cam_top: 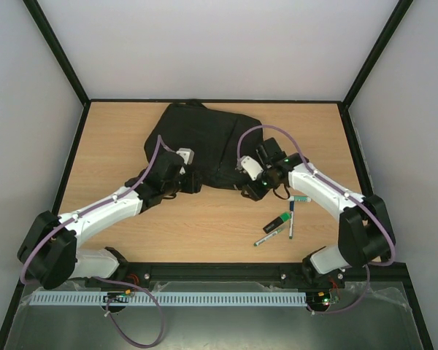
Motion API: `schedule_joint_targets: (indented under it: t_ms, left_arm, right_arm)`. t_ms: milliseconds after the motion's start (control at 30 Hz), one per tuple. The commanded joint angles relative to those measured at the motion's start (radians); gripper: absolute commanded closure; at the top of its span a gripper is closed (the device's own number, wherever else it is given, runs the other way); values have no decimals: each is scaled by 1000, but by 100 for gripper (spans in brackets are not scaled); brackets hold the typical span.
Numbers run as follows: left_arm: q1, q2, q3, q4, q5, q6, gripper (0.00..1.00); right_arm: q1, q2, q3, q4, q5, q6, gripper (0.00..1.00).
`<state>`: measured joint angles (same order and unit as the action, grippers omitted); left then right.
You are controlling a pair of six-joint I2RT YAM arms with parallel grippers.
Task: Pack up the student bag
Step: Unzip the student bag at the center of the board.
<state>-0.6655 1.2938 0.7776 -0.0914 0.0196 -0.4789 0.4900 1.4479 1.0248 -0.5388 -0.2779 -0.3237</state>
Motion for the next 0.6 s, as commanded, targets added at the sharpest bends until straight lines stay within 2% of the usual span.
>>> schedule_joint_targets:
  t_ms: [0, 100, 233, 567]
  left_arm:
    - [-2, -20, 26, -31, -18, 7, 34]
    - [-2, -26, 18, -31, -20, 14, 33]
    - [-2, -21, 11, -31, -14, 13, 34]
    - [-2, -31, -16, -22, -15, 1, 34]
  right_arm:
    - [42, 59, -11, 81, 26, 47, 59]
    - [59, 81, -14, 123, 21, 55, 61]
    - [102, 102, -30, 191, 88, 70, 62]
    - [111, 211, 42, 188, 161, 149, 62]
